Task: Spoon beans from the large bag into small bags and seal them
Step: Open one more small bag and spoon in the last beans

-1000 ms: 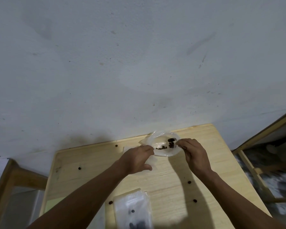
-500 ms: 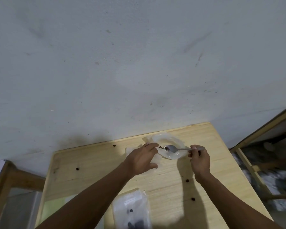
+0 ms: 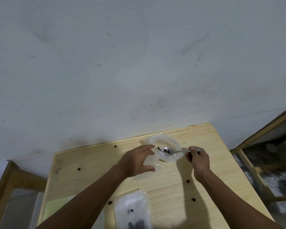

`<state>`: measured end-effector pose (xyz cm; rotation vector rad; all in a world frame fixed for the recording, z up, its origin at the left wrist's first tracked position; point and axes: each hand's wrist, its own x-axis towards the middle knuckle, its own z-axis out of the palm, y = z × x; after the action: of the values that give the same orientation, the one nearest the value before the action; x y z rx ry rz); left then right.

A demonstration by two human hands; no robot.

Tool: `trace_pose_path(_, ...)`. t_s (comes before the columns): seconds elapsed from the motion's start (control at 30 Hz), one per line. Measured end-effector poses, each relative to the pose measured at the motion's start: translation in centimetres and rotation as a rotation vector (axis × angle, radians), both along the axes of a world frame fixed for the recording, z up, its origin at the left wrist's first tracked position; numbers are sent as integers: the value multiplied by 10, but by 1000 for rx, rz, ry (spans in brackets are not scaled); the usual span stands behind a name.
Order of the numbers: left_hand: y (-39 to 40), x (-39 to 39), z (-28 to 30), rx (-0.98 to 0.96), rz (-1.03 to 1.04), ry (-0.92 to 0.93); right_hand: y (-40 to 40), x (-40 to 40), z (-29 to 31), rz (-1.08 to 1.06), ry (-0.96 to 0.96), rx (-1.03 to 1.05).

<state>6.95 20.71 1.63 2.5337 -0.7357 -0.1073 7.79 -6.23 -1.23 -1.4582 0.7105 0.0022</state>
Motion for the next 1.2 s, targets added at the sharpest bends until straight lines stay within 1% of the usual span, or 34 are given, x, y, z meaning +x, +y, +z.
trace_pose_path(0.13, 2, -7, -3, -38, 15, 3, 5, -1, 3, -12, -36, -28)
trace_pose_path(0.33, -3, -13, 5, -119, -68, -120, 15, -4, -2, -9, -51, -142)
trace_pose_path(0.47, -2, -13, 7, -110, -90, -143, 18, 1, 0, -62, -5, -16)
trace_pose_path(0.63, -1, -14, 9, -119, -100, -138, 20, -1, 1, -39, -29, 51)
trace_pose_path(0.83, -1, -14, 7, -120, -95, -93, 25, -2, 1, -52, -6, 102)
trace_pose_path(1.03, 4, -13, 4, -84, -32, -66, 24, -2, -3, -77, 44, 179)
trace_pose_path(1.2, 8, -9, -2, -87, 76, 21, 24, 1, 6, -109, -2, 221)
